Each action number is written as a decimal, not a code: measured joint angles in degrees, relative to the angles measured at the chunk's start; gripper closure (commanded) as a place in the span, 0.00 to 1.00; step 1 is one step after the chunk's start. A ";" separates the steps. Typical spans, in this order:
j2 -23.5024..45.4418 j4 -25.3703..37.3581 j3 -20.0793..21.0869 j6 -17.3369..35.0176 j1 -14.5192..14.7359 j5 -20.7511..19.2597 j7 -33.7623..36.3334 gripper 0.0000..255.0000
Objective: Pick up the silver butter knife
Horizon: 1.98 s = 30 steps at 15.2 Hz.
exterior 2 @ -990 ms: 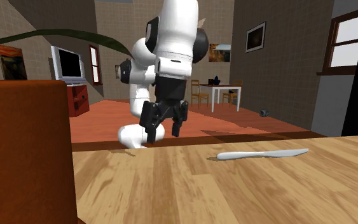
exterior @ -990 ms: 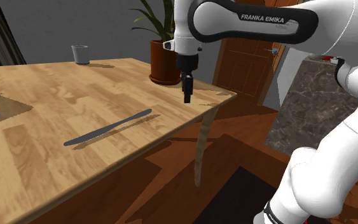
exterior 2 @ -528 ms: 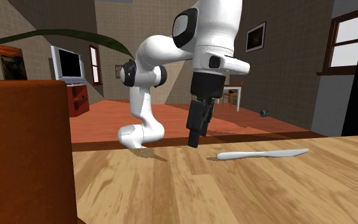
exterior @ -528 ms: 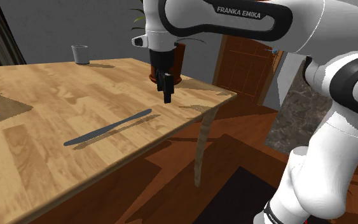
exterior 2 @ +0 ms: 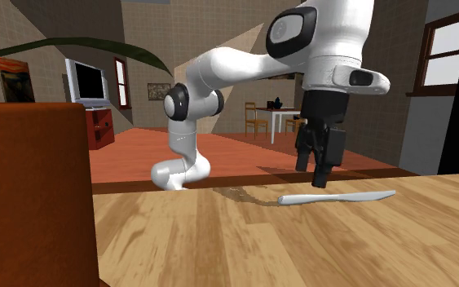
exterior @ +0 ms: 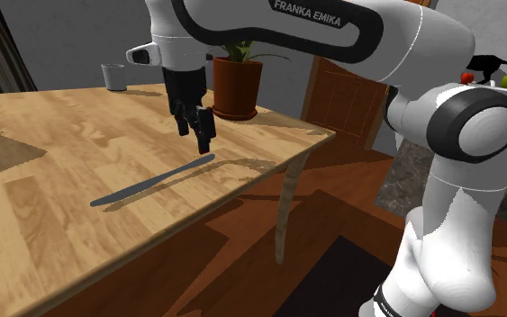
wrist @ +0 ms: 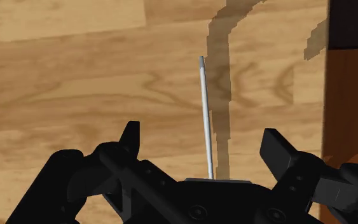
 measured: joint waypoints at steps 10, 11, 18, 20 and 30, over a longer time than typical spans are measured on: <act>1.96 -2.04 2.38 3.69 2.38 -0.95 -3.94 0.00; 1.80 -3.02 2.34 4.54 2.24 -0.88 -3.93 0.00; 1.67 -3.67 2.39 5.07 2.29 -0.84 -3.71 1.00; 1.66 -3.68 2.39 5.07 2.29 -0.84 -3.71 1.00; 4.64 5.95 2.47 -1.66 3.50 -1.99 -4.31 1.00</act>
